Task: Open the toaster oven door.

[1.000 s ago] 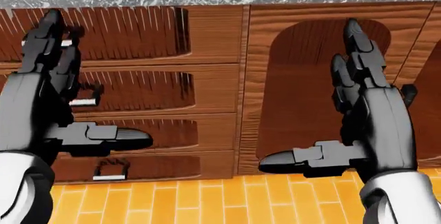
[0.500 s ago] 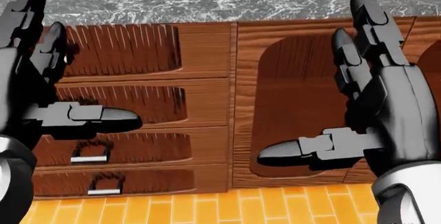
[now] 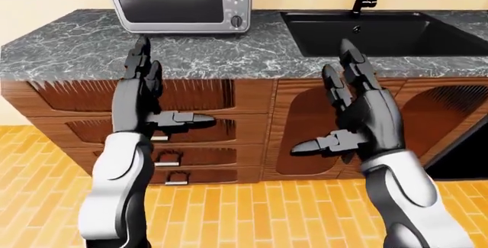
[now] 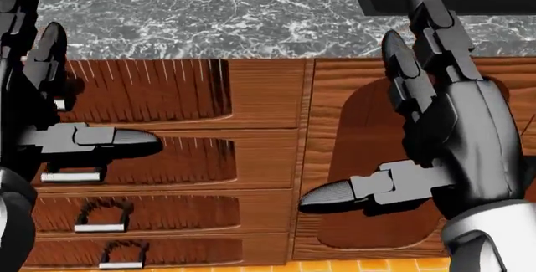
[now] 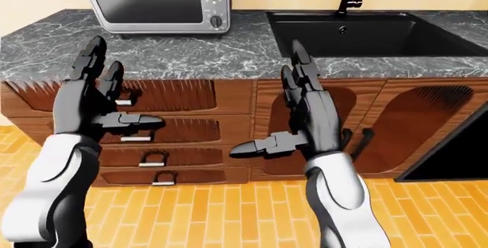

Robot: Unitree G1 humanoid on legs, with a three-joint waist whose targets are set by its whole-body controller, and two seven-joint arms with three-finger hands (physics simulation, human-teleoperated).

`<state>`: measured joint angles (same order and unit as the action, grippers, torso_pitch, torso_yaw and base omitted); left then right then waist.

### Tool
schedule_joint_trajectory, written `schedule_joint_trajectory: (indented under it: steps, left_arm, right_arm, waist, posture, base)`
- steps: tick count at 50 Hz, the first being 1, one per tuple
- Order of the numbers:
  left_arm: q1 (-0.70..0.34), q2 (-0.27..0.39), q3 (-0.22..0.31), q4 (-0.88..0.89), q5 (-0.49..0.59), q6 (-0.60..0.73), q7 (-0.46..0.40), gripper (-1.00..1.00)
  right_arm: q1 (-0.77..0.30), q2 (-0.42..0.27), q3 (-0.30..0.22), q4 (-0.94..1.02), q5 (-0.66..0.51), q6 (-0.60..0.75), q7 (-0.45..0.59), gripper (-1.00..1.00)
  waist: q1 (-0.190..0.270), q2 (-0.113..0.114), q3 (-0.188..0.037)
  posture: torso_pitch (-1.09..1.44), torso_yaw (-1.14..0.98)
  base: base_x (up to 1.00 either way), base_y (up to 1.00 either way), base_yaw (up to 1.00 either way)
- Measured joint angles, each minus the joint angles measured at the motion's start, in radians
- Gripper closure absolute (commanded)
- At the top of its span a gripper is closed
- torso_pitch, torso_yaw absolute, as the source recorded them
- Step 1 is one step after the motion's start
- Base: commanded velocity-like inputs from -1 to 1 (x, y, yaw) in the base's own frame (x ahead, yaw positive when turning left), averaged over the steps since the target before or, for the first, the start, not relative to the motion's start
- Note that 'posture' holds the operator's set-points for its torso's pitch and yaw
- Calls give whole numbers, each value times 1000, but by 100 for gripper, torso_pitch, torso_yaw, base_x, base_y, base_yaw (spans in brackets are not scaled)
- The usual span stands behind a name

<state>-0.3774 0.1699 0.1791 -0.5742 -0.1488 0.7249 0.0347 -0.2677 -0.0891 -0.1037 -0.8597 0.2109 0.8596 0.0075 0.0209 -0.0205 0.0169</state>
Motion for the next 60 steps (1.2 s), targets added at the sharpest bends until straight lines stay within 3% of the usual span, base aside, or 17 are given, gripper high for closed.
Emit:
schedule_joint_trajectory:
  steps: [1, 3, 5, 8, 14, 17, 20, 26, 29, 34, 39, 44, 52, 53, 55, 57, 60]
  left_arm:
    - [-3, -3, -2, -1, 1, 0, 0, -100]
    - [4, -17, -26, 15, -4, 10, -4, -100]
    - [14, -18, -42, 27, -13, 33, -12, -100]
    - [13, -14, -28, 18, -13, 49, -11, -100]
    - [1, -8, -13, -26, -4, 11, -3, -100]
    - [25, -10, -2, 6, 4, 19, 2, -100]
    - [25, -13, -7, 16, 7, 33, 3, -100]
    - [10, -15, -17, -19, 5, 3, -4, -100]
    - [29, -27, -35, 12, 3, 4, -10, -100]
    - [30, -27, -35, 36, 1, 10, -19, -100]
    - [15, -22, -26, 0, 3, -17, -14, -100]
    - [37, -20, -13, 27, 11, -4, -8, -100]
    - [30, -23, -19, 31, 17, -31, -15, -100]
    - [31, -29, -26, 35, 16, -29, -17, -100]
    - [35, -32, -41, 45, 10, -21, -21, -100]
    - [34, -31, -45, 42, 6, -14, -25, -100]
    - [27, -27, -33, 25, 6, -16, -22, -100]
  right_arm:
    - [2, -1, -2, 4, 0, -2, -1, -100]
    - [23, -5, -21, 23, -3, 2, -6, -100]
    - [32, -4, -31, 33, -10, 12, -14, -100]
    - [23, -4, -25, 27, -6, 12, -17, -100]
    - [16, 0, -21, 9, 11, -22, -14, -100]
    - [28, 3, -2, 40, 22, -10, -9, -100]
    - [29, -1, -12, 38, 23, -5, -11, -100]
    - [23, -2, -26, 17, 26, -47, -16, -100]
    - [44, -5, -37, 54, 27, -53, -18, -100]
    - [53, -4, -39, 59, 32, -38, -23, -100]
    - [35, -5, -29, 16, 52, -56, -18, -100]
    - [58, -2, -14, 35, 60, -40, -14, -100]
    - [51, -4, -23, 26, 51, -68, -16, -100]
    - [53, -6, -29, 29, 50, -67, -18, -100]
    - [60, -7, -41, 39, 46, -57, -25, -100]
    - [58, -8, -43, 43, 42, -49, -30, -100]
    - [49, -8, -37, 33, 44, -57, -28, -100]
  waist:
    - [-9, -27, 4]
    - [-17, -31, 42]
    - [-26, -25, 45]
    - [-21, 0, 18]
    - [-11, 80, 4]
    - [4, 71, 13]
    - [2, 54, -3]
    - [10, -32, 12]
    - [-7, 5, 21]
    - [-23, 22, 19]
    - [-25, 91, 16]
    - [-12, 76, 17]
    - [2, -25, 14]
    - [-8, -12, 23]
    - [-18, -21, 33]
    - [-25, -23, 27]
    - [-27, 8, 26]
  posture:
    - [0, 0]
    - [0, 0]
    - [0, 0]
    - [0, 0]
    - [0, 0]
    - [0, 0]
    - [0, 0]
    - [0, 0]
    - [0, 0]
    - [0, 0]
    - [0, 0]
    - [0, 0]
    - [0, 0]
    - [0, 0]
    - [0, 0]
    - [0, 0]
    - [0, 0]
  base:
    - [0, 0, 0]
    - [0, 0, 29]
    - [0, 0, 42]
    - [0, 0, 42]
    - [0, 0, 41]
    - [0, 0, 25]
    - [0, 6, 15]
    - [0, 2, 0]
    - [12, 0, 0]
    - [28, 0, 0]
    - [28, 0, 0]
    - [28, 0, 0]
    - [28, 0, 0]
    - [27, 0, 0]
    - [27, 0, 0]
    - [27, 0, 0]
    - [28, 0, 0]
